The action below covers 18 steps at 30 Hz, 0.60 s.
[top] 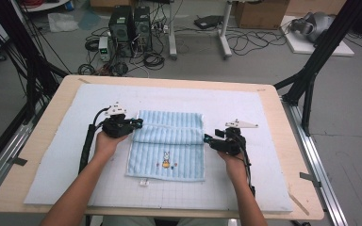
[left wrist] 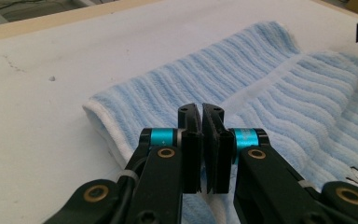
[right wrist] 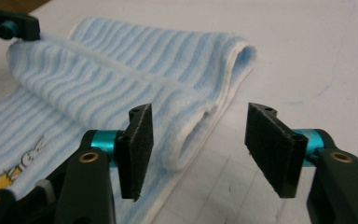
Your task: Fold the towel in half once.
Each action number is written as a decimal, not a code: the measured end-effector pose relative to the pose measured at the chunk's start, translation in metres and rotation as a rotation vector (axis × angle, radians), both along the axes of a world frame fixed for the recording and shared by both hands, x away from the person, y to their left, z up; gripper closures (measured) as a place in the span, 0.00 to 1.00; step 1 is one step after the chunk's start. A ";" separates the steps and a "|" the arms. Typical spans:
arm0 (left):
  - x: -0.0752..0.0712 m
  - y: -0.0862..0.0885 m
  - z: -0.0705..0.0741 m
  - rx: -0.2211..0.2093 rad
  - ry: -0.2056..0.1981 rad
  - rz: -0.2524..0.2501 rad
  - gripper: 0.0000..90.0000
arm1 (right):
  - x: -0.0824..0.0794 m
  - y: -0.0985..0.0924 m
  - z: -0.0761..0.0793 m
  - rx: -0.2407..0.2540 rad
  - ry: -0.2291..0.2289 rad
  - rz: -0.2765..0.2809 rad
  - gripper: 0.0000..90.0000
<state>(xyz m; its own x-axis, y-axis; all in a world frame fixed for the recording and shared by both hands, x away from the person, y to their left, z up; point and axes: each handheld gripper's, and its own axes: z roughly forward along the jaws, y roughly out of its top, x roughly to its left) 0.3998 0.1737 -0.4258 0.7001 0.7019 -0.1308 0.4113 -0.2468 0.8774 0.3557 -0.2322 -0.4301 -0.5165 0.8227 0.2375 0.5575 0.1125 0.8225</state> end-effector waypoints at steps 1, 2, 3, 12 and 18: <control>-0.001 0.001 0.000 -0.002 0.003 -0.002 0.95 | 0.002 0.001 0.001 0.004 -0.008 -0.001 0.49; -0.002 0.001 0.000 -0.014 0.003 -0.001 0.96 | 0.004 0.002 0.002 0.008 -0.012 -0.007 0.50; -0.003 0.002 0.000 -0.019 0.003 0.000 0.96 | 0.007 0.004 0.003 0.018 -0.007 -0.015 0.52; -0.014 0.011 0.001 -0.078 0.018 -0.002 0.96 | 0.044 0.035 -0.005 -0.130 0.089 0.013 0.66; -0.020 0.016 0.000 -0.095 0.028 -0.009 0.96 | 0.042 0.043 -0.006 -0.197 0.097 0.066 0.91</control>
<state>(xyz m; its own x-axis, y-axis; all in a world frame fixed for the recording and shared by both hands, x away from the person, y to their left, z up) 0.3795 0.1893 -0.4257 0.7013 0.6793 -0.2162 0.4341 -0.1663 0.8854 0.3977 -0.1897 -0.4363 -0.5535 0.8231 0.1269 0.6188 0.3045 0.7241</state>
